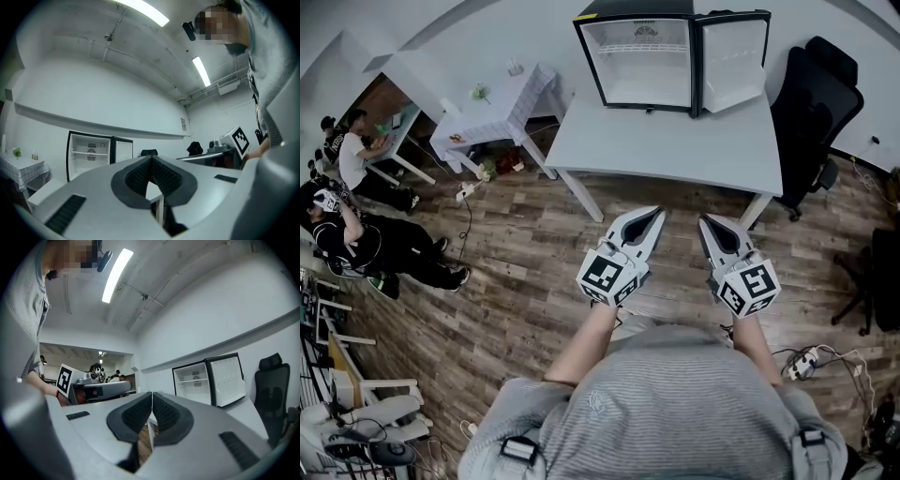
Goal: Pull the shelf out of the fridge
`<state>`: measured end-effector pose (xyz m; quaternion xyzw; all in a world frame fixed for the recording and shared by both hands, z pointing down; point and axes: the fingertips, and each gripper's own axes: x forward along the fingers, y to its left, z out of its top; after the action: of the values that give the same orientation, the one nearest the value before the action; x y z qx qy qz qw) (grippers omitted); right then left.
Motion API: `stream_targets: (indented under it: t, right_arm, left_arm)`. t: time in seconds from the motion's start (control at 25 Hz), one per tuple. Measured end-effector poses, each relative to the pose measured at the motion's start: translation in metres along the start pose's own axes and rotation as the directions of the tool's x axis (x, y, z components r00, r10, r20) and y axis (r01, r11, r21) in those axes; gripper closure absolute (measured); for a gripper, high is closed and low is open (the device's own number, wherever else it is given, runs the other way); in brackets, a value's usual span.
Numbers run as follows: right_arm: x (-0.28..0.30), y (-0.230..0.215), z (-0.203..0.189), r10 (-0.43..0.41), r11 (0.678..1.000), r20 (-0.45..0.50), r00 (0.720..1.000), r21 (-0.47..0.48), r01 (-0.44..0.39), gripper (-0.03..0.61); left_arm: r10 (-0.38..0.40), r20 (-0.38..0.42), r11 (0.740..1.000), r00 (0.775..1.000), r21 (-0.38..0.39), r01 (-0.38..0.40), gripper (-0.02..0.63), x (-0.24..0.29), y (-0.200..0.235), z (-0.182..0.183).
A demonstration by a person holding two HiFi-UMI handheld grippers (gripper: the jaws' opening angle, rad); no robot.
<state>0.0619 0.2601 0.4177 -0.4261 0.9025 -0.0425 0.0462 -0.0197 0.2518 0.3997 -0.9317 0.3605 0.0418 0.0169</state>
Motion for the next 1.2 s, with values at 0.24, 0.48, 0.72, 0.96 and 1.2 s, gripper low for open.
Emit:
stream_targets:
  t: [0.24, 0.48, 0.72, 0.96, 1.2]
  right_arm:
    - [-0.006, -0.007, 0.002, -0.026, 1.0, 0.007, 1.0, 0.003, 0.026, 0.565]
    - [-0.004, -0.01, 0.006, -0.036, 0.999, 0.007, 0.999, -0.009, 0.036, 0.565]
    - [-0.001, -0.018, 0.002, -0.033, 0.999, -0.002, 0.999, -0.012, 0.033, 0.565]
    - [-0.004, -0.025, 0.004, -0.038, 0.999, -0.013, 0.999, -0.014, 0.038, 0.565]
    - [-0.004, -0.035, -0.002, -0.051, 0.999, -0.033, 0.998, -0.009, 0.051, 0.565]
  left_arm:
    - [-0.007, 0.002, 1.0, 1.0, -0.008, 0.007, 0.602, 0.005, -0.001, 0.0]
    - [-0.018, 0.012, 1.0, 1.0, -0.013, 0.018, 0.602, 0.011, 0.001, 0.001]
    - [-0.014, 0.016, 1.0, 1.0, -0.018, 0.014, 0.601, 0.018, 0.003, 0.0]
    - [0.003, 0.01, 0.999, 1.0, -0.035, -0.003, 0.602, 0.023, 0.007, -0.006]
    - [0.003, 0.003, 0.999, 1.0, -0.035, -0.003, 0.602, 0.031, 0.011, -0.009]
